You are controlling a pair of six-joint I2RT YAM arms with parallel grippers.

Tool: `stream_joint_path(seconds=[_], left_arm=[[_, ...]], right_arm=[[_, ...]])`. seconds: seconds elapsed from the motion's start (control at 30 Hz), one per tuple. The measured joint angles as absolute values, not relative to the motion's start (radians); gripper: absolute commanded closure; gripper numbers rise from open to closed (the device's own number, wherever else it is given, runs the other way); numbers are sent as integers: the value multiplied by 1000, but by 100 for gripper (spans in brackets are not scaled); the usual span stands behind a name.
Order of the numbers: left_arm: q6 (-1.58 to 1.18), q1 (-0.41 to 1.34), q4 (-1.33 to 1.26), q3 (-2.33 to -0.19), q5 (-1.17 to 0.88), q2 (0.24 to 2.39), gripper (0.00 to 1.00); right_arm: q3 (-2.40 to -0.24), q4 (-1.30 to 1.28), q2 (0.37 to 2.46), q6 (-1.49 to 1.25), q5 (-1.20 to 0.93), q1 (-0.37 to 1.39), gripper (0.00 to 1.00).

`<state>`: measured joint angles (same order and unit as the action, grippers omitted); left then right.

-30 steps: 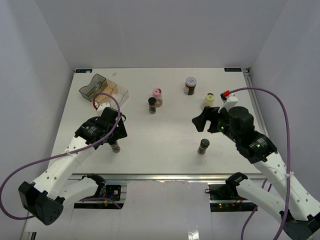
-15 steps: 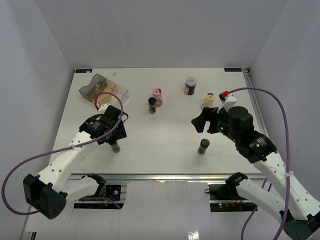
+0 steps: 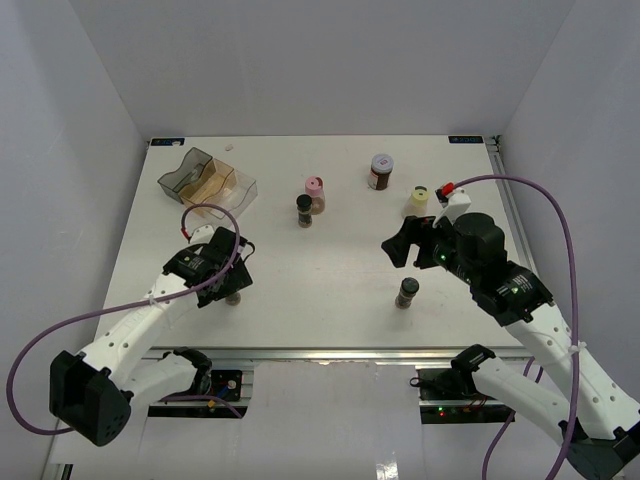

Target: Organize the condiment bottles

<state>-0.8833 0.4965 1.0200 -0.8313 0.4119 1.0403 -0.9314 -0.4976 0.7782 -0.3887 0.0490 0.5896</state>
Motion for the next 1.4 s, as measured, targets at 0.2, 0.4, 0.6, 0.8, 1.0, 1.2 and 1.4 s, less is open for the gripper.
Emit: stream_joint_path(seconds=[0.2,0.4,0.6,0.8,1.0,1.2,1.4], left_arm=[[-917,468,1013,-830,426,1019,21],[-906,427,986,-828,426,1027,25],[-894,415,958,-827,423,1052,26],[-886,414,947,-824,414,1077,26],[-875,414,933,-824,407,1091,27],[-872,414,932,-823,400,1123,27],[-870,414,930,-818,387,1124,28]], right_arm=[[-912,-498,756,-389,49,590,10],[-901,-499,750,-389,50,590,10],[-886,-499,730,-389,54,590,10],[-879,-499,728,-387,58,590,10],[-879,-499,734,-385,60,590,10],[-879,-499,743,-384,61,590,10],[-879,-499,754,-385,60,590,10]])
